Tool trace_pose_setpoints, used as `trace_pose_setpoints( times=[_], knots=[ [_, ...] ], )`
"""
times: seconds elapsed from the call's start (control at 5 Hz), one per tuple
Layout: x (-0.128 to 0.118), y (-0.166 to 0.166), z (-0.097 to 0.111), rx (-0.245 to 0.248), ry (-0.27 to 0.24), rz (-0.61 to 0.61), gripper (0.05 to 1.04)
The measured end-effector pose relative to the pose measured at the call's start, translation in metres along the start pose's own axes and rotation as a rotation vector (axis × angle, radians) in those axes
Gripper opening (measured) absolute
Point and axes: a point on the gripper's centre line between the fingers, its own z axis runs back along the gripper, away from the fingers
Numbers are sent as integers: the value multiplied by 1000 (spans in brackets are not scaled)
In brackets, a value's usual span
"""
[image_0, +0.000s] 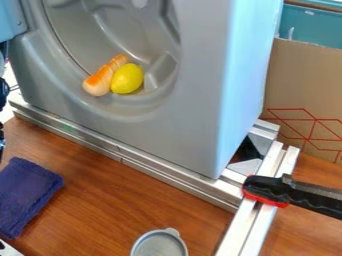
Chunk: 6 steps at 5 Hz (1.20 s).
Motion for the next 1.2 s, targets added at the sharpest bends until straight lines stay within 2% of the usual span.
trace_pose_setpoints(
  times=[0.2, 0.4, 0.6, 0.8, 1.2],
  knots=[
    [-1, -3, -5, -14, 12, -1, 998],
    [5, -46, 0, 10, -74, -106, 998],
    [12, -88, 9, 56, -141, -169, 998],
    [20, -122, 12, 53, -190, -216, 998],
    [44, -179, -4, -60, -178, -284, 998]
  ],
)
